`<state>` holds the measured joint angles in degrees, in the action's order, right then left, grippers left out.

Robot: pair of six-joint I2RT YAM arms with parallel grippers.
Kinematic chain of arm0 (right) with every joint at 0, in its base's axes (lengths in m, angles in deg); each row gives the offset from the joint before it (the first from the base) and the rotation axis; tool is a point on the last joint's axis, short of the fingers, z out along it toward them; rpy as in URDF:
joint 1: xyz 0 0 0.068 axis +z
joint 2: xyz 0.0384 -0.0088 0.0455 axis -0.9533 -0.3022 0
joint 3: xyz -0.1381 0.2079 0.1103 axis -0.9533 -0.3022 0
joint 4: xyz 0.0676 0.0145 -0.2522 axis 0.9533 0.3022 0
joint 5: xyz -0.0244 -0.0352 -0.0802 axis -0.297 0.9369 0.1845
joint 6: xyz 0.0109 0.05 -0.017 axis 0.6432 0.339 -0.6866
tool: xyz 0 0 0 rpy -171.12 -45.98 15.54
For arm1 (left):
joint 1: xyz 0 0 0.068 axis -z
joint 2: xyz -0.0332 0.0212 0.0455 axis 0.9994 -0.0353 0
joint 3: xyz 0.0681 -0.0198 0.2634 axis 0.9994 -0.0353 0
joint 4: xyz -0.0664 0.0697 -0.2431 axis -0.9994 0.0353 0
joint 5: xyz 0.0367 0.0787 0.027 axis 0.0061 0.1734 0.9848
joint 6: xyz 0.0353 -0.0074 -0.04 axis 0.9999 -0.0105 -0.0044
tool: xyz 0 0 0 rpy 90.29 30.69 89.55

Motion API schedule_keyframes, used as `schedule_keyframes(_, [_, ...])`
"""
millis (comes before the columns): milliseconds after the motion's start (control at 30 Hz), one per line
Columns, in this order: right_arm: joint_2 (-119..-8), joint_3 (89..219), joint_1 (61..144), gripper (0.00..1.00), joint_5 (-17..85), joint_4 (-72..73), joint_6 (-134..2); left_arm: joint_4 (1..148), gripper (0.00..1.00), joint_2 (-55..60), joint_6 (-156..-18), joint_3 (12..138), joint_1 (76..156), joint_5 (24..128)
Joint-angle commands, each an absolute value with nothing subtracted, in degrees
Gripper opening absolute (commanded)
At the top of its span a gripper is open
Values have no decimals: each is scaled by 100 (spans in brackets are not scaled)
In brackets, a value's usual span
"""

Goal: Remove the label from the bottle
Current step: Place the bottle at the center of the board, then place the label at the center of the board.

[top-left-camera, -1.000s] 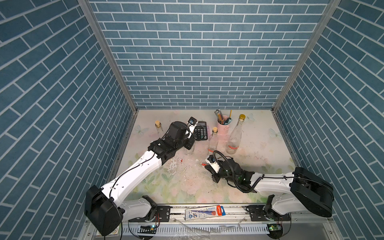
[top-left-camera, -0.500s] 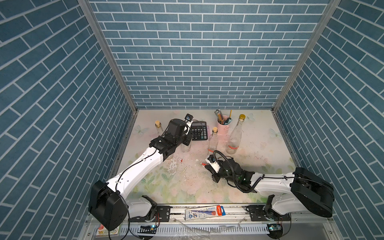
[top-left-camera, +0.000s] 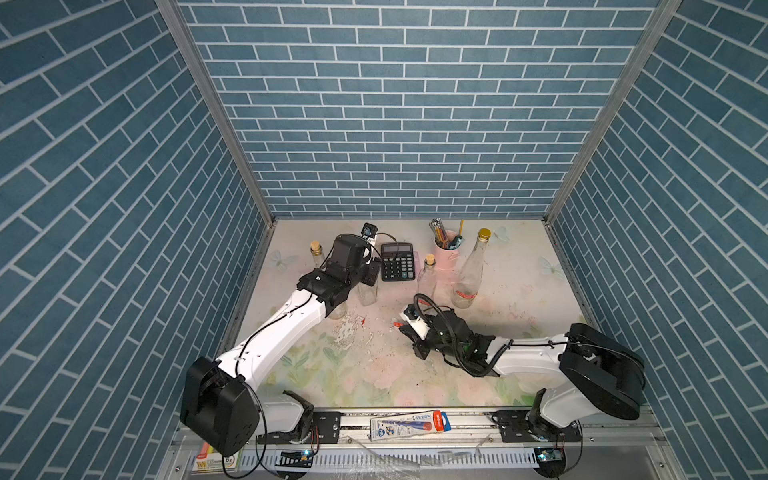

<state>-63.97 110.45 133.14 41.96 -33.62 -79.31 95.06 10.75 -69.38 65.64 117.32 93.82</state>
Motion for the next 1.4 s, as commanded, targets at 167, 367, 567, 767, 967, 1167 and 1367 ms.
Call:
schedule_keyframes(167, [-7562,11908,13263,0,3800,-3772,-8196,9499,79,1056,-7029,6821,11676,9335])
schedule_keyframes(367, [-8186,12398,13153,0,3828,-3838,-8184,9699,100,1101,-7040,7065,11624,9260])
schedule_keyframes(567, [-8697,12709,12937,0,3728,-4098,-8088,9897,100,1231,-7101,7379,11593,9010])
schedule_keyframes(767, [-9088,13043,12907,0,3644,-4214,-8138,10161,99,1517,-7137,7643,11593,8723])
schedule_keyframes(967, [-9360,13294,12896,0,3527,-4208,-8098,10412,100,1861,-7229,7796,11597,8402])
schedule_keyframes(1167, [-9483,13344,12888,0,3632,-4033,-8053,10503,100,2202,-7246,7783,11597,8355])
schedule_keyframes(1367, [-9454,13247,12893,5,3587,-3808,-8085,10610,99,2457,-7230,7731,11593,8438])
